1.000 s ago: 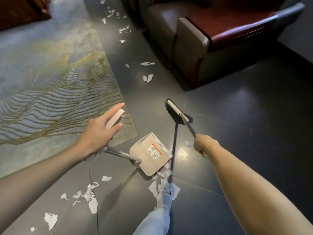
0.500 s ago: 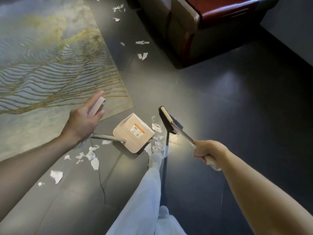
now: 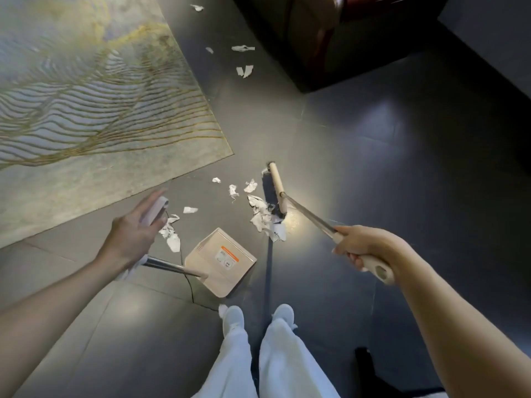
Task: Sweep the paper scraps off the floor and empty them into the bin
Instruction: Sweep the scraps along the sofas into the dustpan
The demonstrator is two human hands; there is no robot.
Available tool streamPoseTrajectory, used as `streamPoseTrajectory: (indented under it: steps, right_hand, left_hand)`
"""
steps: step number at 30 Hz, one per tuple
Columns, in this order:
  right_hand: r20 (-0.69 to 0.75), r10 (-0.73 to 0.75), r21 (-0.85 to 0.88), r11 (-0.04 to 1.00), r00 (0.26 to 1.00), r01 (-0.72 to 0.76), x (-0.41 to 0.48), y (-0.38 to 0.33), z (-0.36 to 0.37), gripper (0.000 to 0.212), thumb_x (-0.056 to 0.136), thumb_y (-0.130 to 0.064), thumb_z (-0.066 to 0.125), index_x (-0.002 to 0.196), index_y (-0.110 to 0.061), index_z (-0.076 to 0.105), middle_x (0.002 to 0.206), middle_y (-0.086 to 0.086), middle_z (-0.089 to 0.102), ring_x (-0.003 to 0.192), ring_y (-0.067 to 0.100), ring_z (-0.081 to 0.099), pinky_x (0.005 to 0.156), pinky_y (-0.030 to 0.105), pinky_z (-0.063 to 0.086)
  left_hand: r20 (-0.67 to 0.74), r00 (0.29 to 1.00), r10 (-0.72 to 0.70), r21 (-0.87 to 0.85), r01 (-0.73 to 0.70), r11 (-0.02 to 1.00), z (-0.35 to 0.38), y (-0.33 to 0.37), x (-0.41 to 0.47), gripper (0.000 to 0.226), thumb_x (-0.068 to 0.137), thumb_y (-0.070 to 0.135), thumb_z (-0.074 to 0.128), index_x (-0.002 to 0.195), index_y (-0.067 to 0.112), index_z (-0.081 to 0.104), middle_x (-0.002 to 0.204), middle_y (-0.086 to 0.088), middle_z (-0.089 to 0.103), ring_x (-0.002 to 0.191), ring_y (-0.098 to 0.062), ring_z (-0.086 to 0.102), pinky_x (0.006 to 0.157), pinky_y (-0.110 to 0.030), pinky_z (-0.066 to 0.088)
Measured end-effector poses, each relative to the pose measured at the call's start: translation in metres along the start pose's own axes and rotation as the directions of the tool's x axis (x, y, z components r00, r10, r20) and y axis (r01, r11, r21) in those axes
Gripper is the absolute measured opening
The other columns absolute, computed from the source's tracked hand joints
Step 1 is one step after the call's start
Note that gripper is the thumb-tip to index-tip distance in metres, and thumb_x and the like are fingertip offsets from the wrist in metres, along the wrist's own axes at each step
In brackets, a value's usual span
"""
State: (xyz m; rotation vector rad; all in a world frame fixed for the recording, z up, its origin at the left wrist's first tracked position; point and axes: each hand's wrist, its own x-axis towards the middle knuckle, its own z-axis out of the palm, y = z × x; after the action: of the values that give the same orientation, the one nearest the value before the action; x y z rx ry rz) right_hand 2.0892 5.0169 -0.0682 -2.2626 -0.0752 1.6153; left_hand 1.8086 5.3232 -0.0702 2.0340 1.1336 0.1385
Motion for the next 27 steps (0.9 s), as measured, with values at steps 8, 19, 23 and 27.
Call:
streamPoseTrajectory:
  steps: [8,19,23,27]
  right_hand:
    - [-0.087,-0.046,-0.169,0.985,0.995,0.031,0.018,0.015,0.075,0.065,0.092,-0.008,0.053,0.148,-0.025,0.025,0.07,0.01,0.061,0.047,0.016,0.052,0.047,0.029,0.048]
    - [0.186,0.013,-0.045,0.999,0.983,-0.005,-0.01,-0.003,0.131,0.07,0.086,0.0,0.041,0.145,-0.035,0.03,0.062,0.006,0.05,0.037,0.011,0.043,0.04,0.021,0.041]
    - [0.159,0.019,0.121,0.992,0.987,-0.039,-0.031,-0.018,0.104,0.065,0.085,0.006,0.043,0.139,-0.03,0.044,0.042,-0.002,0.042,0.034,0.008,0.036,0.036,0.017,0.034]
    - [0.117,-0.037,0.143,0.99,0.992,0.02,-0.043,-0.043,0.091,0.071,0.087,0.006,0.045,0.146,-0.032,0.034,0.044,-0.001,0.043,0.034,0.008,0.038,0.036,0.018,0.035]
  left_hand:
    - [0.064,0.998,0.02,0.017,-0.021,1.0,0.011,-0.015,0.023,0.053,0.091,0.035,0.061,0.12,0.073,0.038,0.097,-0.002,0.067,0.068,-0.023,0.058,0.071,-0.034,0.049]
    - [0.029,0.987,0.156,0.024,-0.157,0.987,0.04,-0.002,0.058,0.052,0.095,0.029,0.054,0.141,0.048,0.038,0.118,-0.005,0.064,0.098,-0.021,0.055,0.089,-0.034,0.043]
    - [0.024,0.991,0.129,-0.001,-0.129,0.992,0.029,-0.012,0.061,0.052,0.095,0.03,0.053,0.136,0.056,0.034,0.126,-0.003,0.061,0.102,-0.024,0.055,0.082,-0.033,0.044]
    - [-0.009,0.999,0.046,-0.085,-0.047,0.995,0.021,-0.017,0.065,0.049,0.096,0.027,0.052,0.136,0.052,0.038,0.119,-0.006,0.062,0.096,-0.032,0.059,0.074,-0.033,0.044]
